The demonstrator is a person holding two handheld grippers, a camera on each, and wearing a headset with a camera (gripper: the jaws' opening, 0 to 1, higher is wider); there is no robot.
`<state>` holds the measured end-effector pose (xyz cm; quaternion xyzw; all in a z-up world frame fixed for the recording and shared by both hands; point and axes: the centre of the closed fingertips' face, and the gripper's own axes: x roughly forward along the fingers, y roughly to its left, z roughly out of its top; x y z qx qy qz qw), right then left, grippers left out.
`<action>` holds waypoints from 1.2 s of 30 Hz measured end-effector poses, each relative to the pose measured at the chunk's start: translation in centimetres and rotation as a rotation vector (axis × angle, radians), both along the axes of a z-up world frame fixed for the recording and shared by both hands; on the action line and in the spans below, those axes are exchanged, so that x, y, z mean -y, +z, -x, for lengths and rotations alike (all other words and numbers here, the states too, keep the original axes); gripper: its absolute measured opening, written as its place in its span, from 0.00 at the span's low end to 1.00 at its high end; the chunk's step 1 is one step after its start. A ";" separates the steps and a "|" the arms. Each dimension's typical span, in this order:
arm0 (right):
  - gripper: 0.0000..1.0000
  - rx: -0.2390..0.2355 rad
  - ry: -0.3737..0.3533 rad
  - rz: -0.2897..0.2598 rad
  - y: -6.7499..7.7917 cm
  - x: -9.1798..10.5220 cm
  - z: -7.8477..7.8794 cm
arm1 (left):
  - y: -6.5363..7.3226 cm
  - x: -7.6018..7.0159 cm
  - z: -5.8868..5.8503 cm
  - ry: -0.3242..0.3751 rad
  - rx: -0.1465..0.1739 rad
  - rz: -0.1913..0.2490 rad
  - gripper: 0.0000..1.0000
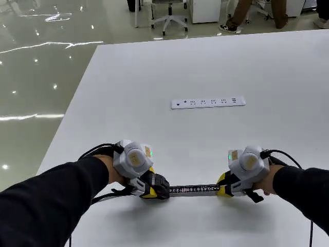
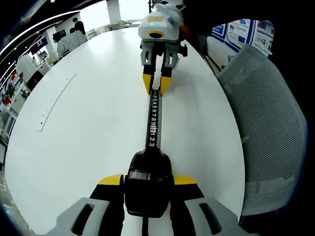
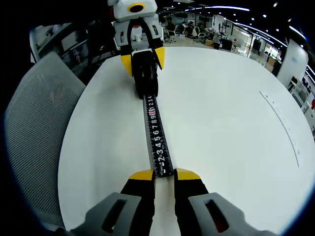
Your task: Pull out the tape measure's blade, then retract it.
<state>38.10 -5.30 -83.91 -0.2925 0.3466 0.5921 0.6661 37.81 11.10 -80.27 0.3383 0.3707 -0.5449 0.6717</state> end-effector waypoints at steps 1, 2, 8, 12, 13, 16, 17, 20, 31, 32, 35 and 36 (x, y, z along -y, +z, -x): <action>0.09 0.000 -0.001 0.002 0.0 0.2 0.0 | 0.0 0.0 0.0 0.001 0.000 0.001 0.32; 0.09 0.000 -0.002 0.003 0.0 0.4 0.0 | 0.0 0.0 0.0 0.003 0.000 0.002 0.32; 0.09 -0.002 -0.015 0.015 0.0 1.6 -0.1 | 0.0 0.0 0.0 0.003 0.001 0.002 0.32; 0.09 -0.010 -0.027 0.016 -0.1 2.4 -0.2 | 0.0 0.0 0.0 0.004 0.003 0.003 0.32; 0.09 -0.009 -0.032 0.020 -0.1 2.8 -0.2 | 0.0 0.0 0.0 0.005 0.004 0.002 0.32; 0.09 -0.009 -0.043 0.023 -0.1 3.4 -0.4 | 0.0 0.1 0.0 0.004 0.003 0.002 0.32; 0.09 -0.011 -0.052 0.027 -0.1 3.8 -0.4 | 0.0 0.0 0.0 0.004 0.003 0.001 0.32; 0.08 -0.011 -0.057 0.032 -0.1 4.5 -0.4 | 0.0 0.1 0.1 0.003 0.003 0.000 0.32; 0.08 0.010 -0.027 0.062 0.0 5.8 -0.2 | 0.0 0.1 0.1 0.000 0.007 -0.003 0.32; 0.08 0.009 -0.024 0.065 0.0 5.9 -0.1 | 0.0 0.2 0.1 0.000 0.007 -0.003 0.32; 0.08 0.013 -0.026 0.072 0.1 6.3 -0.3 | 0.0 0.2 0.1 0.002 0.007 -0.003 0.32; 0.08 0.012 -0.027 0.073 0.1 6.5 -0.3 | 0.0 0.2 0.1 0.001 0.007 -0.004 0.32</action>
